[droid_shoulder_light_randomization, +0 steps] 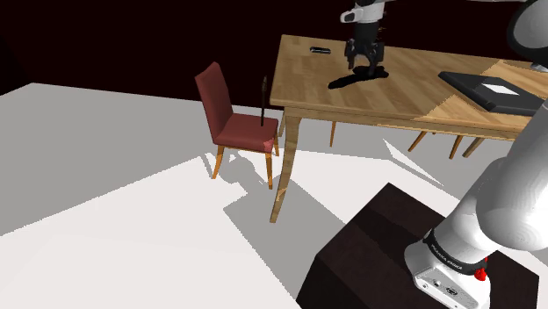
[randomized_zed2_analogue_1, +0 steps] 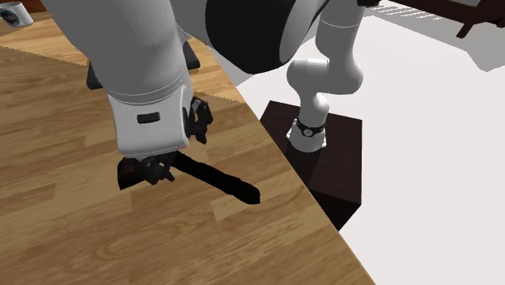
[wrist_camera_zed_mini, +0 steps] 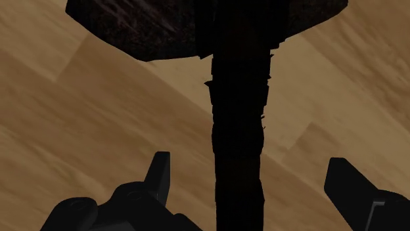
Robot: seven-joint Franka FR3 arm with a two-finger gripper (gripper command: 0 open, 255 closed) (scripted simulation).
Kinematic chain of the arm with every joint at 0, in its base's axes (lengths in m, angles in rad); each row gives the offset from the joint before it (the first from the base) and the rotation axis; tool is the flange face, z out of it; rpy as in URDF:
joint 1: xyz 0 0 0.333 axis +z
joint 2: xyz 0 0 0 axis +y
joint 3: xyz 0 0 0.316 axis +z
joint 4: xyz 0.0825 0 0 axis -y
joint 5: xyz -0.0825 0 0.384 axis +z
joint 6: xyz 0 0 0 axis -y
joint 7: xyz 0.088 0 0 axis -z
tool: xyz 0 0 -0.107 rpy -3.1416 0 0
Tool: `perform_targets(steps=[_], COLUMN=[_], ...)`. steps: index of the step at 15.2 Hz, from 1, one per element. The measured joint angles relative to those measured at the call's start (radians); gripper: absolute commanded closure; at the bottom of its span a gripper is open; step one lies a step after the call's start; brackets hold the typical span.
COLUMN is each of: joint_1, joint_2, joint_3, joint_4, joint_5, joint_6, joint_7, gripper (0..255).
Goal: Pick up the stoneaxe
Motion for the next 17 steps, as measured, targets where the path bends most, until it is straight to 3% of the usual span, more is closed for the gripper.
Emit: perform_targets(steps=[4, 5, 17], joint_1=[-0.001, -0.001, -0.001], joint_2=[0.000, 0.000, 0.001], joint_3=[0.000, 0.000, 0.000], joint_4=[-0.052, -0.056, -0.041], joint_5=[-0.001, -0.001, 0.000], joint_6=[0.052, 0.057, 0.043], joint_7=[0.002, 0.002, 0.001], gripper=[0, 255, 255])
